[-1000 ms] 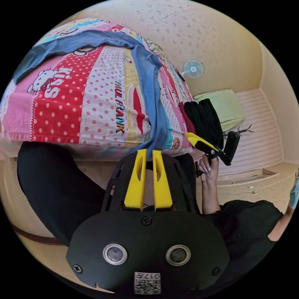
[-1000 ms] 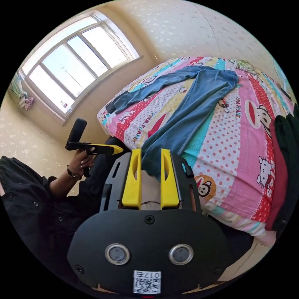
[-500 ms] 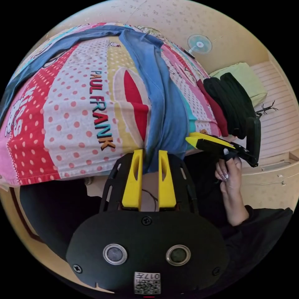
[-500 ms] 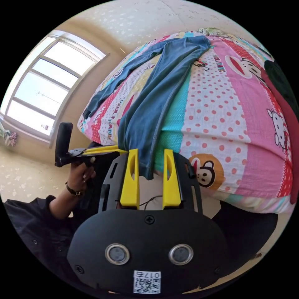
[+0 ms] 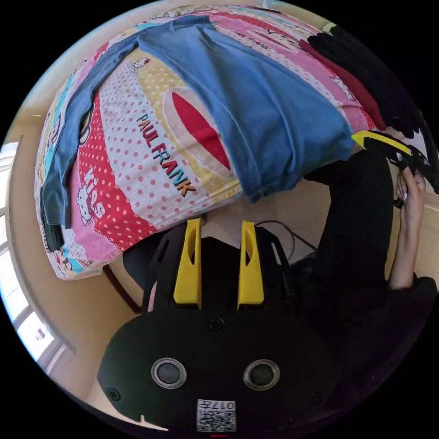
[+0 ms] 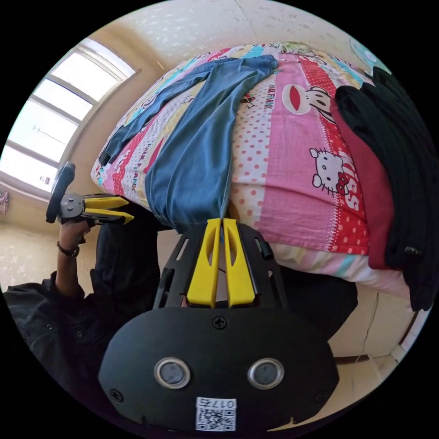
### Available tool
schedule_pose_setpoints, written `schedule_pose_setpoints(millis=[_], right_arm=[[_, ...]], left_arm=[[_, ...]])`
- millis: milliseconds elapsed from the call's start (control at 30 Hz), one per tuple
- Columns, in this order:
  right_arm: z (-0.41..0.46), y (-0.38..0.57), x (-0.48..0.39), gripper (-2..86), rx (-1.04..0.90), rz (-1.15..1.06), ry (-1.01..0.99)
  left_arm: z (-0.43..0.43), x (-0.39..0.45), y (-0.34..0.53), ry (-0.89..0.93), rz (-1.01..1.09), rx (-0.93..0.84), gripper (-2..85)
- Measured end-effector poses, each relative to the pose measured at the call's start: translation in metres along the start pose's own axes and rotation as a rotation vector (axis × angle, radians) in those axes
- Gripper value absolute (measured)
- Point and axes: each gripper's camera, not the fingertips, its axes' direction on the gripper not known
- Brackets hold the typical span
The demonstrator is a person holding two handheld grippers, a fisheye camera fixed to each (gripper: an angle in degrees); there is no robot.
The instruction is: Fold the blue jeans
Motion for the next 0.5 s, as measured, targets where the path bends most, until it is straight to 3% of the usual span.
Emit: schedule_pose_setpoints(millis=[167,333,500], right_arm=[[0.004,-0.012,-0.017,1.3,-0.053,-0.029,-0.014],[0.006,-0.026,-0.027,1.4,-0.118,-0.054,-0.028],[-0.01,-0.049,-0.047,1.2,-0.123,-0.066,-0.078]], left_arm=[[-0.016,-0.01,0.018,-0.08,0.035,0.0,7.9],[-0.018,-0.05,0.041,-0.038,0.027,-0.101,5.8],[-0.021,-0.122,0.084,0.083,-0.168,0.087,0.1]])
